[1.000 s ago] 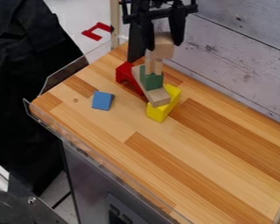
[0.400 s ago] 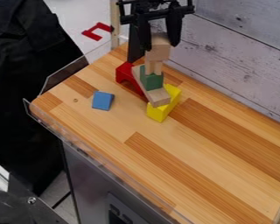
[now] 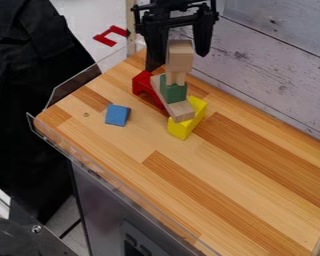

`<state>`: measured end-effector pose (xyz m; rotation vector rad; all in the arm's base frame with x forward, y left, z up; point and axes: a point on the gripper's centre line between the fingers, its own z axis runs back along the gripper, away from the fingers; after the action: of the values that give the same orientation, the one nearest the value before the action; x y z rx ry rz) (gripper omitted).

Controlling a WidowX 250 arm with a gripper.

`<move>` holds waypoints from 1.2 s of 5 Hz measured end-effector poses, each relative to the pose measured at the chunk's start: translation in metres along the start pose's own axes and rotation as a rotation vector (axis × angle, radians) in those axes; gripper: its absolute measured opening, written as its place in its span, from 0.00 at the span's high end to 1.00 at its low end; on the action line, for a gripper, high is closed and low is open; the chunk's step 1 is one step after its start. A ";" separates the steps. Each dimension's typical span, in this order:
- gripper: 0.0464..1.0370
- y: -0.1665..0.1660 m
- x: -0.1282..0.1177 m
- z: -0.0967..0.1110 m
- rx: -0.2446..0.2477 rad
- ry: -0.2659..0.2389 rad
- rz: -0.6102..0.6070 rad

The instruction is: Placed the white block on the star

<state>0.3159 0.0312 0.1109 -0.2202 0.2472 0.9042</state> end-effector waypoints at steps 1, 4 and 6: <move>0.04 -0.007 -0.006 0.013 0.012 -0.028 -0.016; 0.04 -0.072 -0.074 0.021 0.199 -0.134 -0.423; 0.04 -0.039 -0.107 -0.023 0.158 -0.054 -0.578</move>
<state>0.2810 -0.0788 0.1245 -0.1092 0.1889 0.3152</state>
